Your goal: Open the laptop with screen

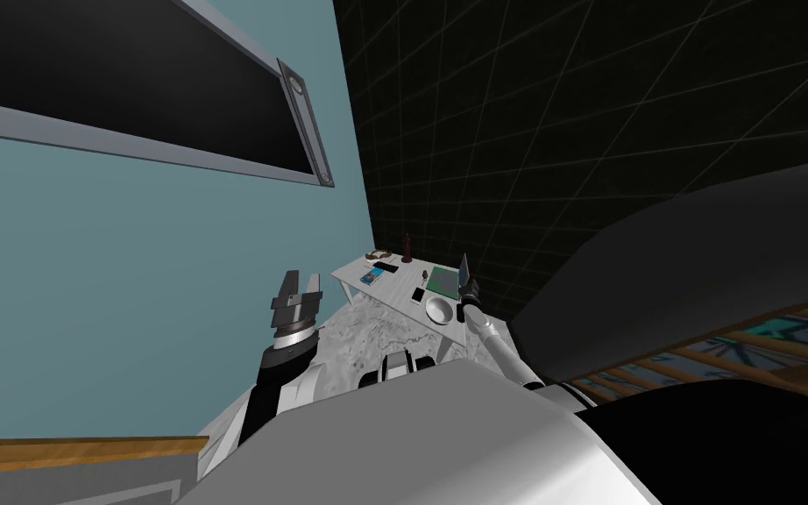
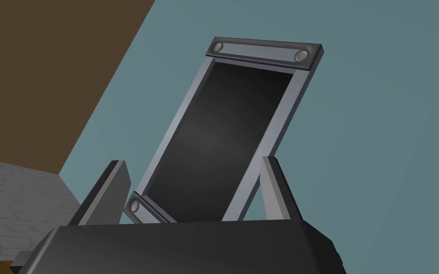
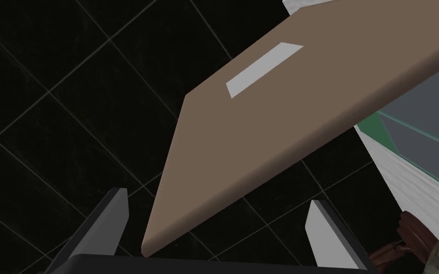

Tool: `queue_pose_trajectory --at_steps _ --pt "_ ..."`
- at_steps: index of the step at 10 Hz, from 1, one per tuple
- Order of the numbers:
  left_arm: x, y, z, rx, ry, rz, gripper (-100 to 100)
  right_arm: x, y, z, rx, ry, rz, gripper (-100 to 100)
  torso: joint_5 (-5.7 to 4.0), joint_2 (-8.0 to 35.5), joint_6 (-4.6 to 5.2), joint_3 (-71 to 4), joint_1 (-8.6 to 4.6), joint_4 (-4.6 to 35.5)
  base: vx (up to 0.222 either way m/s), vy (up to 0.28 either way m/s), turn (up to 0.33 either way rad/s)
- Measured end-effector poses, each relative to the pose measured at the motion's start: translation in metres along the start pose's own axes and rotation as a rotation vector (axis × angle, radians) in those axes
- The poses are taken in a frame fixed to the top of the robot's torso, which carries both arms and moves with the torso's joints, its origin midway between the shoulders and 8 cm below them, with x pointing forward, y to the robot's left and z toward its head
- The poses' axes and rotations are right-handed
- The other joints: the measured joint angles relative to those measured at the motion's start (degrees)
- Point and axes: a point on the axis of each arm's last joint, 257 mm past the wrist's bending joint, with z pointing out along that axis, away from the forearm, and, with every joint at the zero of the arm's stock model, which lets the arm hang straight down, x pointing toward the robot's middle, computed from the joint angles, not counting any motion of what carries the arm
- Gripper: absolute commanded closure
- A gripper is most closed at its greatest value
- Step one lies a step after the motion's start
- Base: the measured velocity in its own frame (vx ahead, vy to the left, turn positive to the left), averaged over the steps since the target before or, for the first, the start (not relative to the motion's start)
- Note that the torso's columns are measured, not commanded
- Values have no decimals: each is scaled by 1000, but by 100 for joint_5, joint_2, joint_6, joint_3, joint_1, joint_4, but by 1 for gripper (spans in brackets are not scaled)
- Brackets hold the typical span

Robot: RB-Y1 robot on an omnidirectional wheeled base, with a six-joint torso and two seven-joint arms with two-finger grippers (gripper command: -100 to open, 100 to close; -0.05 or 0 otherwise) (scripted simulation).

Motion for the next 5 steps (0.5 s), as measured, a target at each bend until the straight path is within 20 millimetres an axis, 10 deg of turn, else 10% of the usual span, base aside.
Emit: queue_pose_trajectory --at_steps 4,5 --pt "0 0 0 0 0 0 0 5 -23 10 68 10 -123 -100 -1 8 -2 5 -6 3 11 14 36" --pt "0 0 0 0 0 0 0 5 -23 10 67 10 -122 100 -1 7 -1 5 -5 2 1 -4 -23"
